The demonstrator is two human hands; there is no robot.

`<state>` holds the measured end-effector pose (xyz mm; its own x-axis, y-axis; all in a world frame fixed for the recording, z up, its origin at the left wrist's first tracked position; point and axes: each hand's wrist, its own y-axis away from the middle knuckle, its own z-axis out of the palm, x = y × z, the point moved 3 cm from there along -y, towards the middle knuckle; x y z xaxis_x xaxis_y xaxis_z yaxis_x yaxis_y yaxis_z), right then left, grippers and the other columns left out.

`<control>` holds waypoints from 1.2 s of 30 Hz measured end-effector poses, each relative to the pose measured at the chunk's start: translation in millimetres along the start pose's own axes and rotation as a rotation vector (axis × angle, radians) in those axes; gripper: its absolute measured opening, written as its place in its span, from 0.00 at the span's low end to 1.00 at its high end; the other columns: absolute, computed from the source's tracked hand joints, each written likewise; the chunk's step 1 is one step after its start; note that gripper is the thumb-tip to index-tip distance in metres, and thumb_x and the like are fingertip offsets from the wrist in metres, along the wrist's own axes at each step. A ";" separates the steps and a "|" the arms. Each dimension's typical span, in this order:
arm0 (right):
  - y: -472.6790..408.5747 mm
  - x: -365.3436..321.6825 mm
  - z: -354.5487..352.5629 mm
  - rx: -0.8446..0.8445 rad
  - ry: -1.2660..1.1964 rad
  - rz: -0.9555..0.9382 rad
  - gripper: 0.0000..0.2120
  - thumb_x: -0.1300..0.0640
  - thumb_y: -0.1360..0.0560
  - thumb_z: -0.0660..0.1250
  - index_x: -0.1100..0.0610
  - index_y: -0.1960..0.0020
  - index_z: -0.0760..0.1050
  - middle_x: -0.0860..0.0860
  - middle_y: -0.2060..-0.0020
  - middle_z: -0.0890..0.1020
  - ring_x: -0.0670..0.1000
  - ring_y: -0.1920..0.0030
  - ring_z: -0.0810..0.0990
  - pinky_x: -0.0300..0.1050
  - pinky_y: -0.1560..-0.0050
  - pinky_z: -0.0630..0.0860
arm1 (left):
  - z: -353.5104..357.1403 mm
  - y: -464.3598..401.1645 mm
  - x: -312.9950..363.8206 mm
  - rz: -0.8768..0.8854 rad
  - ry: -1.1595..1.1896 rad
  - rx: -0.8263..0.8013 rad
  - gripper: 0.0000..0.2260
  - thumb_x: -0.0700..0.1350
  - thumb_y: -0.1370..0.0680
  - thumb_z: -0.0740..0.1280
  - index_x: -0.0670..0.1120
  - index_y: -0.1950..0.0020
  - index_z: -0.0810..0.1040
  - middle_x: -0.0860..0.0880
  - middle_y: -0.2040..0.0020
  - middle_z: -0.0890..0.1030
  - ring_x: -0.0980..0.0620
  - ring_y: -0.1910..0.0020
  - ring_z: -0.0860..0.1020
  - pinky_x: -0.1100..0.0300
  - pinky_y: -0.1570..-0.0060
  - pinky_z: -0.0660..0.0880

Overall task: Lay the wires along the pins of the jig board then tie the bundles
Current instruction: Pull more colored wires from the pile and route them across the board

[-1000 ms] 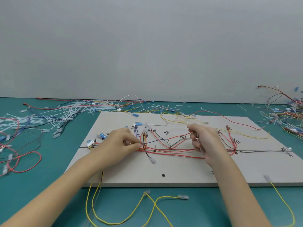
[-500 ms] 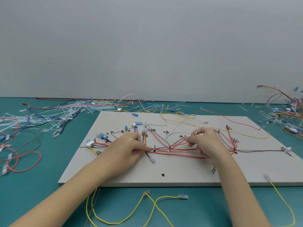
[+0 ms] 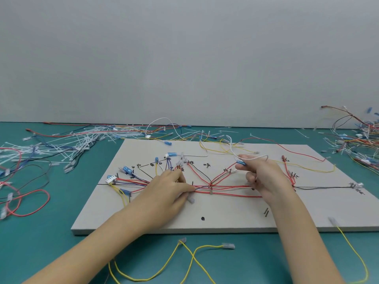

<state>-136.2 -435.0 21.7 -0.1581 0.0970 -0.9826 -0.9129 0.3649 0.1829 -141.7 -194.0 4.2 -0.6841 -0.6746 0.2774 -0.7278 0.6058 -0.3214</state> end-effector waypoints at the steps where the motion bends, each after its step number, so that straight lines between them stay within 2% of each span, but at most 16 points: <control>1: -0.3 0.3 -0.4 -0.009 -0.029 0.010 0.05 0.59 0.22 0.64 0.56 0.51 0.79 0.49 0.69 0.84 0.43 0.82 0.64 0.34 0.79 0.60 | -0.1 -0.2 0.0 0.002 0.001 -0.001 0.14 0.47 0.18 0.59 0.56 0.34 0.77 0.53 0.47 0.73 0.52 0.46 0.70 0.54 0.45 0.68; 5: -0.3 0.7 -0.6 -0.037 -0.112 0.035 0.06 0.58 0.22 0.65 0.58 0.48 0.79 0.52 0.62 0.85 0.43 0.81 0.61 0.34 0.78 0.61 | -1.3 -1.3 -0.2 0.010 0.024 0.017 0.13 0.47 0.18 0.61 0.54 0.35 0.78 0.54 0.49 0.73 0.53 0.47 0.70 0.55 0.45 0.68; 11: 2.3 0.4 1.8 -0.093 -0.198 0.093 0.04 0.57 0.22 0.66 0.55 0.51 0.79 0.50 0.59 0.85 0.42 0.81 0.61 0.33 0.78 0.61 | -2.7 -1.1 -4.3 -0.016 0.097 0.062 0.12 0.43 0.19 0.63 0.51 0.38 0.80 0.55 0.54 0.72 0.57 0.53 0.69 0.60 0.51 0.69; 14: 2.6 -0.5 2.5 -0.090 -0.209 0.098 0.04 0.57 0.22 0.65 0.54 0.51 0.79 0.50 0.58 0.85 0.42 0.81 0.61 0.33 0.78 0.61 | -8.1 -2.5 -11.9 -0.067 0.133 0.090 0.10 0.40 0.22 0.66 0.48 0.44 0.84 0.55 0.56 0.75 0.58 0.58 0.72 0.62 0.54 0.71; 21: 1.6 -0.2 0.9 -0.039 -0.266 0.099 0.04 0.58 0.22 0.65 0.54 0.51 0.78 0.50 0.60 0.85 0.42 0.82 0.62 0.33 0.80 0.60 | -24.8 -2.8 -37.4 -0.245 0.216 0.138 0.02 0.43 0.27 0.75 0.50 0.58 0.85 0.56 0.61 0.80 0.60 0.62 0.77 0.64 0.57 0.75; 24: 1.6 0.3 0.8 -0.030 -0.262 0.095 0.04 0.58 0.22 0.65 0.54 0.51 0.78 0.50 0.60 0.85 0.42 0.82 0.62 0.33 0.80 0.61 | -26.0 -4.0 -41.2 -0.259 0.182 0.070 0.05 0.44 0.28 0.76 0.54 0.60 0.84 0.57 0.60 0.79 0.59 0.62 0.77 0.61 0.57 0.75; 27: 1.1 0.6 1.4 -0.029 -0.256 0.091 0.04 0.58 0.22 0.65 0.54 0.51 0.78 0.51 0.59 0.85 0.42 0.81 0.62 0.34 0.80 0.61 | -26.2 -3.5 -42.9 -0.285 0.176 0.104 0.12 0.45 0.30 0.77 0.58 0.64 0.77 0.56 0.60 0.77 0.59 0.65 0.77 0.65 0.61 0.72; 30: 0.5 0.5 2.4 -0.034 -0.266 0.096 0.04 0.58 0.22 0.64 0.54 0.51 0.78 0.51 0.59 0.84 0.42 0.81 0.62 0.34 0.79 0.61 | -25.2 -4.3 -45.7 -0.350 0.232 0.136 0.11 0.44 0.32 0.79 0.55 0.66 0.78 0.55 0.64 0.79 0.62 0.66 0.76 0.70 0.67 0.70; 34: -2.0 0.8 4.2 -0.024 -0.266 0.095 0.04 0.58 0.21 0.64 0.53 0.50 0.78 0.50 0.59 0.84 0.42 0.80 0.63 0.33 0.78 0.61 | -25.3 -10.4 -49.4 -0.425 0.233 0.080 0.08 0.46 0.33 0.79 0.51 0.66 0.81 0.54 0.68 0.81 0.59 0.68 0.76 0.66 0.66 0.71; 36: -4.4 -0.1 6.8 -0.017 -0.261 0.073 0.04 0.58 0.22 0.64 0.53 0.50 0.78 0.50 0.60 0.85 0.42 0.79 0.63 0.32 0.78 0.62 | -25.1 -12.4 -51.1 -0.448 0.277 0.073 0.07 0.45 0.33 0.79 0.50 0.65 0.82 0.53 0.69 0.82 0.59 0.69 0.78 0.67 0.66 0.72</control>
<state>-129.6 -430.4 21.3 -0.1231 0.3590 -0.9252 -0.9094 0.3324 0.2500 -98.9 -156.4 16.7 -0.3012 -0.7181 0.6274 -0.9532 0.2458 -0.1762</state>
